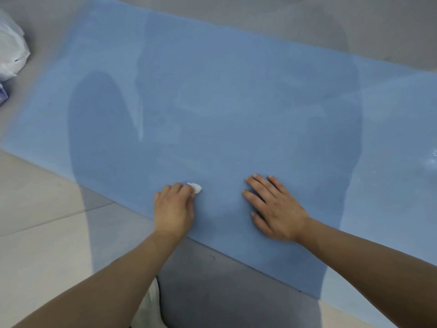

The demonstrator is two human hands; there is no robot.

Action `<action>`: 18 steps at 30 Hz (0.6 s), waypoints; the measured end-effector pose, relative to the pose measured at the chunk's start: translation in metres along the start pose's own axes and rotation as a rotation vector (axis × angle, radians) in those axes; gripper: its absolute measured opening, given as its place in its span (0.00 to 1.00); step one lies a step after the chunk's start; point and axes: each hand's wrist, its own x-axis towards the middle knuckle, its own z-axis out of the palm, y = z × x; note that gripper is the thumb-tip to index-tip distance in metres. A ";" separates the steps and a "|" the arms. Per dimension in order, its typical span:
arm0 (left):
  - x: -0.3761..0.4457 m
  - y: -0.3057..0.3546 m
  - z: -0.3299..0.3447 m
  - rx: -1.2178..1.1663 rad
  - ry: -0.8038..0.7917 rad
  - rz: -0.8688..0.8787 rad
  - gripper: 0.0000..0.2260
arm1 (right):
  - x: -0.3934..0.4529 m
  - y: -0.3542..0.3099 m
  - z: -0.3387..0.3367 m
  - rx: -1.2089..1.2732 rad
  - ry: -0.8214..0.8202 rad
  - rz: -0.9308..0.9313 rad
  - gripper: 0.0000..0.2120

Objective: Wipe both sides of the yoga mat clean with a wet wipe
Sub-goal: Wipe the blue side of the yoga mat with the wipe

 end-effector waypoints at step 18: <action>-0.018 0.021 0.007 0.055 0.050 -0.109 0.06 | 0.001 -0.004 -0.005 -0.016 -0.064 0.046 0.26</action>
